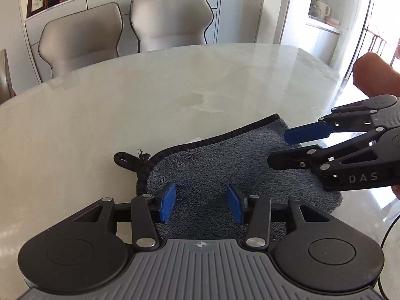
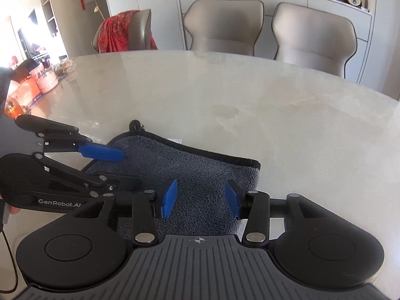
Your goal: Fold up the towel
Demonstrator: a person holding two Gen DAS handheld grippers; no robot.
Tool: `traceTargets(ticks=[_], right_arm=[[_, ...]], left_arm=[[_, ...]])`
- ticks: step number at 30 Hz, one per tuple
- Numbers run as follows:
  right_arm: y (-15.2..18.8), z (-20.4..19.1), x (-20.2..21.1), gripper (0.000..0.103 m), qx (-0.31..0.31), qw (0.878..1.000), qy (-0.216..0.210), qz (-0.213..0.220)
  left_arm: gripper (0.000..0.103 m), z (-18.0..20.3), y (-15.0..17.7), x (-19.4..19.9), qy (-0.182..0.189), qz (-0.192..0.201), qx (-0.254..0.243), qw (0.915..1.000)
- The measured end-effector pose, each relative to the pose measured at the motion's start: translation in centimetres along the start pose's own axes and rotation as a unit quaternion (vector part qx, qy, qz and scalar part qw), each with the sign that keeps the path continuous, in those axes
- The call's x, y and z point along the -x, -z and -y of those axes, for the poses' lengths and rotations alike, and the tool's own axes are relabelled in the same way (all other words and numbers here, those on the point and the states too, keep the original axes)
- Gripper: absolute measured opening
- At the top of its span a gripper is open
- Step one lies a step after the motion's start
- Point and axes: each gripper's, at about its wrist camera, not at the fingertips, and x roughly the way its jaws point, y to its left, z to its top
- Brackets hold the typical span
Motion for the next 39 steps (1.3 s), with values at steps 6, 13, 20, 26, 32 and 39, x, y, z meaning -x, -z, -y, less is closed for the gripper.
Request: traceTargets(ticks=[6, 13, 20, 26, 32, 39], right_arm=[[0.4, 1.2, -0.8, 0.044, -0.02, 1.0, -0.003, -0.013], [0.4, 0.0, 1.0, 0.067, -0.049, 0.999, 0.015, -0.01], [2.2, -1.9, 4.8, 0.095, -0.091, 0.995, 0.049, 0.002], [4.0, -3.6, 7.6, 0.102, -0.123, 0.989, 0.075, -0.012], [5.8, -4.8, 10.2, 0.102, -0.141, 0.985, 0.102, -0.023], [6.6, -6.2, 13.7, 0.102, -0.149, 0.978, 0.142, -0.023]], left_arm=[[0.052, -0.1, 0.0, -0.6, -0.002, -0.003, -0.006, 1.0], [0.064, -0.1, 0.3, 1.7, -0.012, 0.005, 0.039, 0.9991], [0.078, 1.4, 2.0, 5.3, -0.045, 0.002, 0.07, 0.9966], [0.078, 3.7, 4.0, 8.0, -0.071, -0.011, 0.093, 0.9931], [0.08, 4.9, 5.7, 10.8, -0.068, -0.016, 0.112, 0.9912], [0.081, 5.9, 6.8, 14.1, -0.084, 0.001, 0.14, 0.9866]])
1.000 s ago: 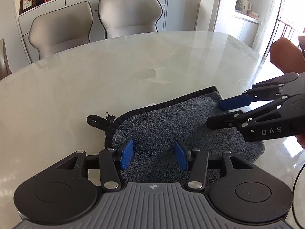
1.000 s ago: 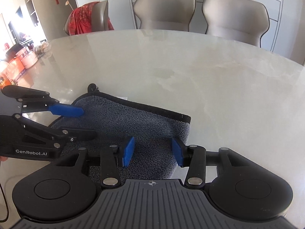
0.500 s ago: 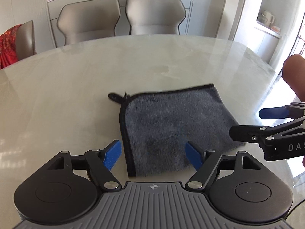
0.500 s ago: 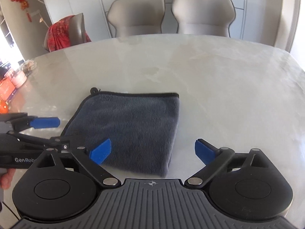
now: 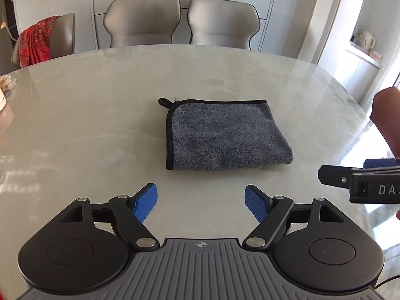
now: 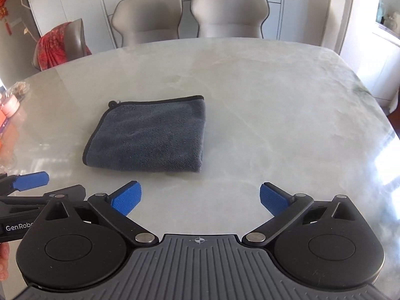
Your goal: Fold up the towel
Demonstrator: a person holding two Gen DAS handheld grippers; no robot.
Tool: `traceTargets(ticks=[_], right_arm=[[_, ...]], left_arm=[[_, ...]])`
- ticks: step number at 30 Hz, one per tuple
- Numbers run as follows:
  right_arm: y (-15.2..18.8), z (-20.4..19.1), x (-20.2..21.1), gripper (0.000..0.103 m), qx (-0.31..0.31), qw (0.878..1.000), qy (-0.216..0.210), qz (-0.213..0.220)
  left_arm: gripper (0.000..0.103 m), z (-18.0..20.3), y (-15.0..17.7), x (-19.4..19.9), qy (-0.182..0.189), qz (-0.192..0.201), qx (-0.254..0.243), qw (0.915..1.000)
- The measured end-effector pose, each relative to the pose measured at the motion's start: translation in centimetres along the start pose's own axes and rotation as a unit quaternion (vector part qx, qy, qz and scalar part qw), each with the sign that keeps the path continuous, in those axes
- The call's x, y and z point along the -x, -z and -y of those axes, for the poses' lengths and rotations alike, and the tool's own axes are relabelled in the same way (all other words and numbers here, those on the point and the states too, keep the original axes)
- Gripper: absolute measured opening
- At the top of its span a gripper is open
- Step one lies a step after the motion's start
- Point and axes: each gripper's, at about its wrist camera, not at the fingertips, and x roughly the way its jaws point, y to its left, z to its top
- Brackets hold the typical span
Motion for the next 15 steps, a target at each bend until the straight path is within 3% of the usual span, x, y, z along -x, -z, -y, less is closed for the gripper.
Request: traceTargets(ticks=[3, 15], right_arm=[[0.5, -0.3, 1.7, 0.102, 0.008, 1.0, 0.014, 0.013], [1.9, -1.4, 5.8, 0.102, 0.026, 0.999, -0.01, 0.031]], left_arm=[[0.085, 0.5, 0.4, 1.4, -0.015, 0.007, -0.002, 0.9999], [0.09, 1.1, 1.8, 5.4, -0.027, 0.017, 0.001, 0.9995]])
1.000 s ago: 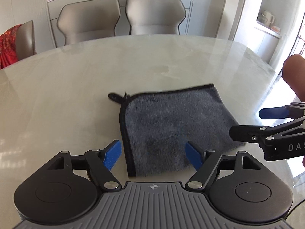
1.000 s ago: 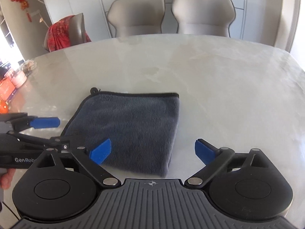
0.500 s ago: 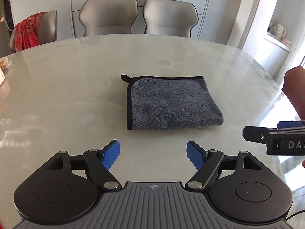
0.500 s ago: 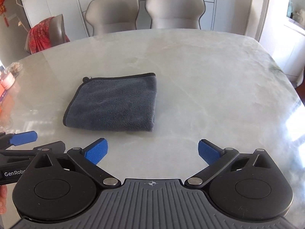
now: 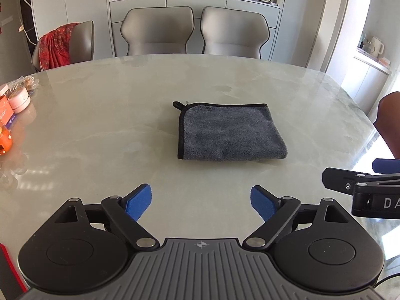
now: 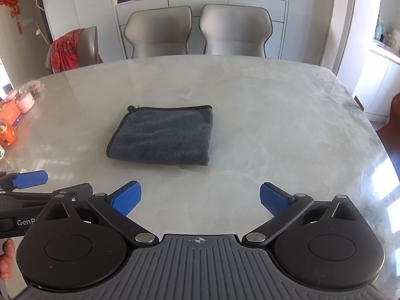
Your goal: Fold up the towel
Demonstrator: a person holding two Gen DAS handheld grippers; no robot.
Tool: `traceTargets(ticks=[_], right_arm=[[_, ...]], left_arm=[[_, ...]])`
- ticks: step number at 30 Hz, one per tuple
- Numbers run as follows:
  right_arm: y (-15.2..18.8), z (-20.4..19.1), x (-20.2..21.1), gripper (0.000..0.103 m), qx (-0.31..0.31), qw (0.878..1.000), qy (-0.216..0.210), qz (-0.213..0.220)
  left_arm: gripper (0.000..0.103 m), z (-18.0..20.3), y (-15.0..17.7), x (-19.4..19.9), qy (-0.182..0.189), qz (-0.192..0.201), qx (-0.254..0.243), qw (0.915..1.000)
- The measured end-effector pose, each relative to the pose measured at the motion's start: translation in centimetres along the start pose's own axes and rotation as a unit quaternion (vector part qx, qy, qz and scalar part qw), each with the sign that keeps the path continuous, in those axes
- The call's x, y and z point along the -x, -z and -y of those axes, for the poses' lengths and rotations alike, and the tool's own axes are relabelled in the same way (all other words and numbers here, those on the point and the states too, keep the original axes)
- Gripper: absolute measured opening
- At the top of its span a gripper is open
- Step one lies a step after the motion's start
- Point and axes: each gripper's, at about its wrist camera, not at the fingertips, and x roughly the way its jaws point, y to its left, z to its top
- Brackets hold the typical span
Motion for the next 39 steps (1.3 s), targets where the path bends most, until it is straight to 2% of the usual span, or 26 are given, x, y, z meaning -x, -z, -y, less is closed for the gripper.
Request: traceTargets(ticks=[9, 32, 39], right_arm=[[0.7, -0.5, 1.0, 0.102, 0.003, 1.0, -0.003, -0.008], [2.4, -0.6, 1.4, 0.102, 0.01, 0.999, 0.021, -0.029], [2.7, -0.3, 1.4, 0.102, 0.01, 0.999, 0.022, -0.032]], left_arm=[[0.09, 0.0, 0.2, 1.0, 0.002, 0.003, 0.006, 1.0], [0.09, -0.2, 0.9, 1.8, 0.002, 0.002, 0.007, 1.0], [0.09, 0.1, 1.0, 1.9, -0.009, 0.002, -0.001, 1.0]])
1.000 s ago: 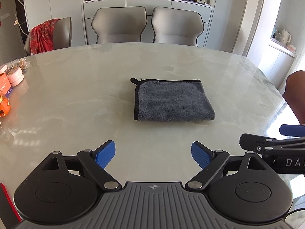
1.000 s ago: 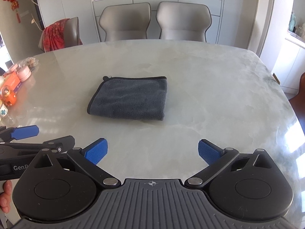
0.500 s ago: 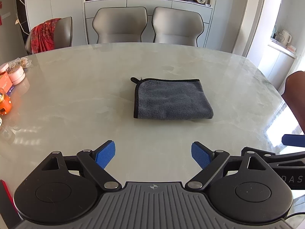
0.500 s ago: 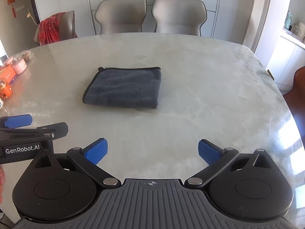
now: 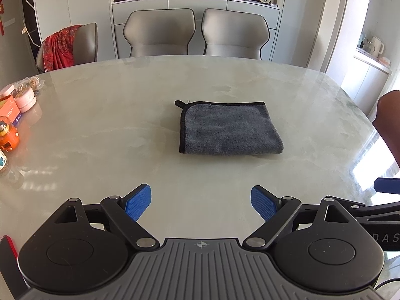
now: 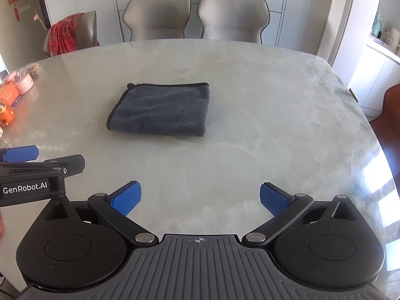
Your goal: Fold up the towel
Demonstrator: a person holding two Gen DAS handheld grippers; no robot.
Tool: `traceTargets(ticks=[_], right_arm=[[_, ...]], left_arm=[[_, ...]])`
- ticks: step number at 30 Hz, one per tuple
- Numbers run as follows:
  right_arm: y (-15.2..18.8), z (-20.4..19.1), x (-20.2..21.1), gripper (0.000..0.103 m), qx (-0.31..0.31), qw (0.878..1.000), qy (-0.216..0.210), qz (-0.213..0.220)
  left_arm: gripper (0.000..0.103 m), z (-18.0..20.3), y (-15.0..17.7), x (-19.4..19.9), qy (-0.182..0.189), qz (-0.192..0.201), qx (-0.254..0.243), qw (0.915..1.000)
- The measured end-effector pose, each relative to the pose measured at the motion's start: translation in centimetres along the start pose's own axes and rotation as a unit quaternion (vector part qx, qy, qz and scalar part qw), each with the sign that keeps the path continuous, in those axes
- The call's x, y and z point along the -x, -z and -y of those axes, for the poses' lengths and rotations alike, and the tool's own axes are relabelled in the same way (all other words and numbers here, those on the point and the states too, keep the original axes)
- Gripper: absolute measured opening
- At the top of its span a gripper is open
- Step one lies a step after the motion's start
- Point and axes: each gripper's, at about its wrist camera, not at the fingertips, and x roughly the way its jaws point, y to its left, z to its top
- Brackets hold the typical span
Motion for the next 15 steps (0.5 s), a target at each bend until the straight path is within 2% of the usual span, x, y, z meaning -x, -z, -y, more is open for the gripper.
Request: traceTargets(ticks=[5, 15], right_arm=[[0.16, 0.16, -0.15, 0.102, -0.001, 1.0, 0.0, -0.003], [0.29, 0.4, -0.07, 0.102, -0.001, 1.0, -0.002, -0.005]], left_arm=[[0.09, 0.02, 0.03, -0.04, -0.008, -0.001, 0.002, 1.0], [0.09, -0.19, -0.05, 0.13, 0.0, 0.005, 0.01, 0.9999]])
